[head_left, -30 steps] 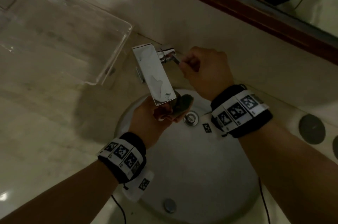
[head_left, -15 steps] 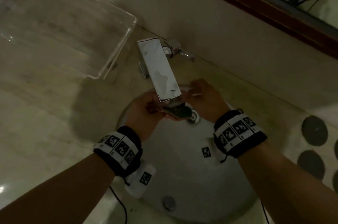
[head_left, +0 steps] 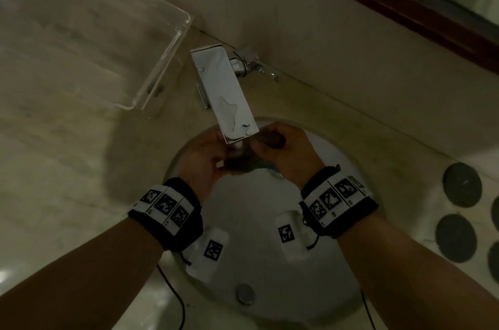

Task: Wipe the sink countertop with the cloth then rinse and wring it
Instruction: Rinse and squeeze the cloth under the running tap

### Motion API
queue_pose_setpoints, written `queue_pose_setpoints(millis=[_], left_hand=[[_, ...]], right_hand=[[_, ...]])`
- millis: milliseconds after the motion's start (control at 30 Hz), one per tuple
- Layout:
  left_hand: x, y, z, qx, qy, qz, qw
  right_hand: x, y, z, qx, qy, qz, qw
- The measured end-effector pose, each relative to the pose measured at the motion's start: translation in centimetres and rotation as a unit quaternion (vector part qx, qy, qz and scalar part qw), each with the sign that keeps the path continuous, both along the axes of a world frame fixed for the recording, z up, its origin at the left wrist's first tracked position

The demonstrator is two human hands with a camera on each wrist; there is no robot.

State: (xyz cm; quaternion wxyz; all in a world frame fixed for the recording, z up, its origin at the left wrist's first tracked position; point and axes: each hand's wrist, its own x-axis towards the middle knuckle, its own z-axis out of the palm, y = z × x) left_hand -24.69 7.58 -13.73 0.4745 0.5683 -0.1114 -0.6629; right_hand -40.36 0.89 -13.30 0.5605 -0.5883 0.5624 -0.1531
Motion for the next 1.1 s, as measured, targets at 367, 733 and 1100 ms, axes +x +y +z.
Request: queue_pose_setpoints(millis=[367, 733, 1100], left_hand=[[-0.4, 0.6, -0.3, -0.022, -0.09, -0.079, 0.993], [-0.4, -0.2, -0.8, 0.028, -0.064, -0.012, 0.997], [-0.1, 0.1, -0.3, -0.1, -0.15, -0.129, 0.975]], right_hand=[[0.6, -0.1, 0.6, -0.051, -0.056, 0.025, 0.997], [-0.7, -0.8, -0.3, -0.054, 0.086, 0.049, 0.994], [-0.3, -0.6, 1.8, -0.024, -0.07, 0.152, 0.986]])
